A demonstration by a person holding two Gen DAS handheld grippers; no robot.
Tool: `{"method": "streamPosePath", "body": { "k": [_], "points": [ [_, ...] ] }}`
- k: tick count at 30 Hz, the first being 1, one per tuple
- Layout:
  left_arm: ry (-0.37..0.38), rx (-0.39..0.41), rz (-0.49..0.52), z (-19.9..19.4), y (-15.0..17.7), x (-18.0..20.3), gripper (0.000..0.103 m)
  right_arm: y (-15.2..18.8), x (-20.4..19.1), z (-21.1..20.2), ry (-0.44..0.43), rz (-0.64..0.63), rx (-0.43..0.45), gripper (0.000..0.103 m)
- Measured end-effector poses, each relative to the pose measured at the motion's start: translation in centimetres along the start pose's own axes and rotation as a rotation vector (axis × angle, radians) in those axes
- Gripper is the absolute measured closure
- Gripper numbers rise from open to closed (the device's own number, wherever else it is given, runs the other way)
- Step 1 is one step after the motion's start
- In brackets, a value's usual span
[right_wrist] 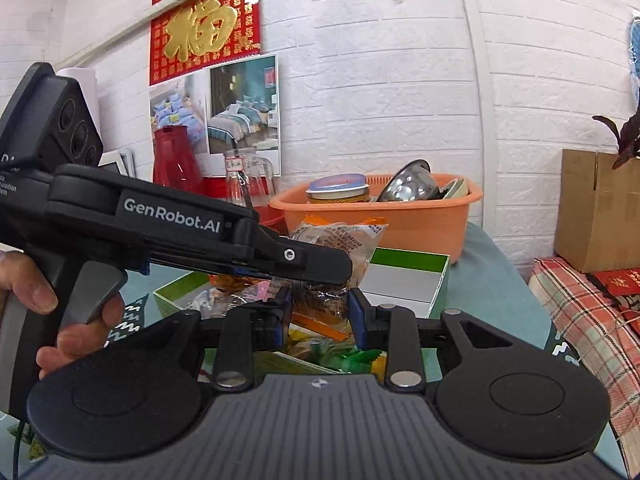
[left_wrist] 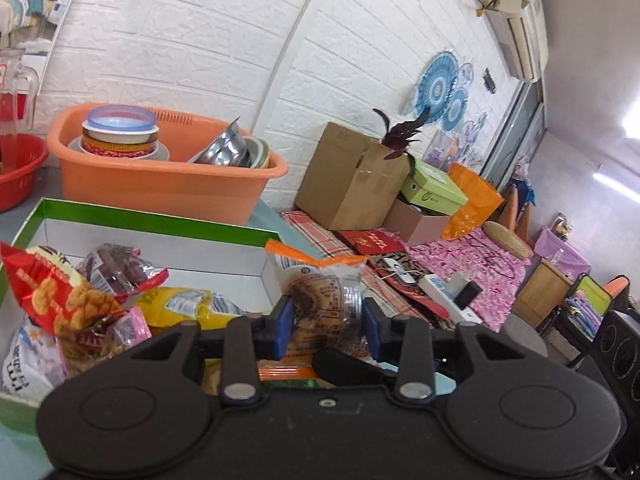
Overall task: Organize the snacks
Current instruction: 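Carry the clear bag into the green box and open the right tool, then reach both tools to the red-and-white wafer packet and close on it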
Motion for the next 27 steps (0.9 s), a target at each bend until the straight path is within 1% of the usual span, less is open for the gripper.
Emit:
{"method": "streamPosePath", "body": {
  "k": [1,2,3,5,6,10,15,16,19,22,24,27],
  "points": [
    [-0.032,0.001,-0.003,0.4,0.1,-0.5,0.019,0.4,0.4,0.5,0.011,-0.003,-0.005,0.047],
    [-0.076,-0.001,-0.007,0.6,0.2,-1.1,0.000,0.9,0.8,1.2,0.031,-0.003,-0.015,0.037],
    [-0.108,0.004,-0.006,0.5,0.4,-1.5,0.000,1.4,1.3,1.6,0.049,0.003,-0.031,0.020],
    [-0.125,0.017,-0.001,0.0,0.6,-2.0,0.000,2.0,1.7,1.6,0.061,0.016,-0.031,0.002],
    [-0.134,0.017,-0.009,-0.3,0.6,-2.2,0.000,2.1,1.8,1.4,0.060,0.015,-0.021,0.000],
    [-0.141,0.018,-0.026,-2.0,0.8,-2.3,0.000,1.9,1.4,0.4,0.075,0.033,-0.019,0.000],
    [-0.152,0.044,-0.010,-5.8,1.2,-1.0,0.000,1.4,-0.4,-2.5,0.062,0.054,-0.004,0.000],
    [-0.158,0.047,-0.007,-6.7,1.4,-0.7,0.000,1.5,-0.9,-3.0,0.058,0.057,-0.020,0.000],
    [-0.171,0.047,-0.017,-9.2,2.3,-0.3,0.000,2.6,-2.7,-4.0,0.022,0.069,-0.114,0.000],
    [-0.171,0.016,-0.050,-11.4,4.0,-0.4,0.000,4.3,-4.5,-4.6,-0.030,0.101,-0.192,0.000],
    [-0.173,-0.002,-0.064,-12.6,5.2,-0.5,0.000,5.2,-5.7,-5.1,-0.055,0.124,-0.217,0.000],
    [-0.191,-0.016,-0.063,-14.5,7.1,-0.9,0.000,6.3,-6.9,-5.8,-0.039,0.154,-0.225,0.000]
  ]
}}
Point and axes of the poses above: each gripper's, at about its wrist camera, not at the fingertips, and z roughly the way its jaws point, x to its right, y to its underside, the point moved 10 cm from there along z, roughly the way its jaws point, and after that the axes turned 3 degrees about -x, right-handed, at the moved point
